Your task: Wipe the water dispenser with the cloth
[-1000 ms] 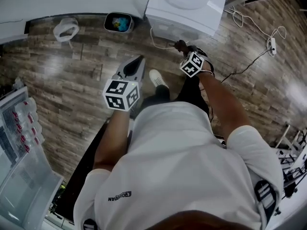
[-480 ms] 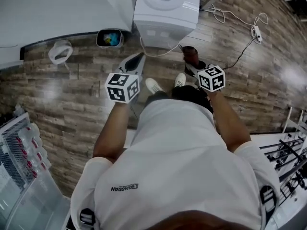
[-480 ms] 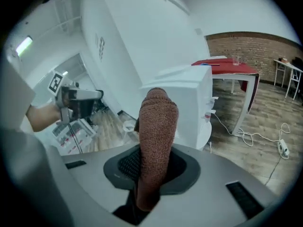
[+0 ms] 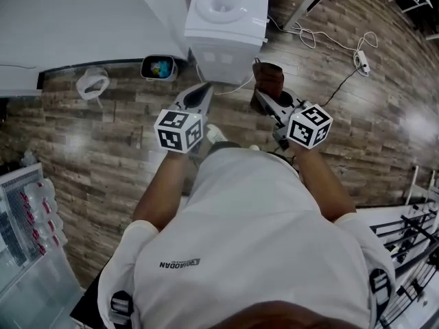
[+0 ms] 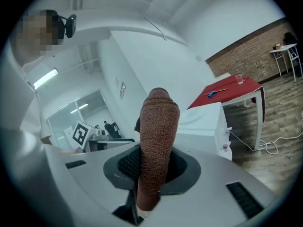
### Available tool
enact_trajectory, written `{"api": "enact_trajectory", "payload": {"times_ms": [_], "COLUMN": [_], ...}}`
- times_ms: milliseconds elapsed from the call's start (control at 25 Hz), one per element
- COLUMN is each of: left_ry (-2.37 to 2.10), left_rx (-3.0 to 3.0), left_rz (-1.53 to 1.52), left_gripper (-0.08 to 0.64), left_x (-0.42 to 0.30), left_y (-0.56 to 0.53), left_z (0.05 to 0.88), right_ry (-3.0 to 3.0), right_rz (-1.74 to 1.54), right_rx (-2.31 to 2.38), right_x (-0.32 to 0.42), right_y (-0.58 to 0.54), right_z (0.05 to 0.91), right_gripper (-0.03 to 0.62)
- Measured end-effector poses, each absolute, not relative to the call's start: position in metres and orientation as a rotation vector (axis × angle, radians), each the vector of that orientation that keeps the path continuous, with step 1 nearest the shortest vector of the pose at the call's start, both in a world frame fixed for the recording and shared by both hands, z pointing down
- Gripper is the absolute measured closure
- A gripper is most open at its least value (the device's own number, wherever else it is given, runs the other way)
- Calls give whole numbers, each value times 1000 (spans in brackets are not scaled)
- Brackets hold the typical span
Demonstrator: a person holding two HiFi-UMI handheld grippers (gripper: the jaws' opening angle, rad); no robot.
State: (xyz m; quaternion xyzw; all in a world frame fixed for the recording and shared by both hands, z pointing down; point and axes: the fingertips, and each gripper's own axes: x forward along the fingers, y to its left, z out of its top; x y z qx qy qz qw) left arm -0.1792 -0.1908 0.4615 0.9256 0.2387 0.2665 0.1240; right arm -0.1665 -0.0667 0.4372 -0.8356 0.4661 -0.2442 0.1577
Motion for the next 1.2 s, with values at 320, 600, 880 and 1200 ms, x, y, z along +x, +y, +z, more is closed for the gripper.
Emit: {"api": "enact_trajectory", "payload": {"times_ms": [320,600,880,1200], "left_ry": [567,527,486,470], "left_rx": [2721,2755,2783,2811], "left_rz": [695,685,669,660], "left_gripper": [558,558,558,558], "left_x": [-231,-284,-315,-331], "left_y": [-152,-124,-113,-111], "left_z": [438,435,432,425], "right_ry": [1420,1389,1487,1516], "right_rz": [-703,-663,-675,-693], "right_rx": [-2482,-2491,-2505,-2488], "right_x": [-223,-256,-293,-306], "right_y": [-7,31,34,32], "right_z": [415,410,417,426], "right_gripper": [522,522,522,522]}}
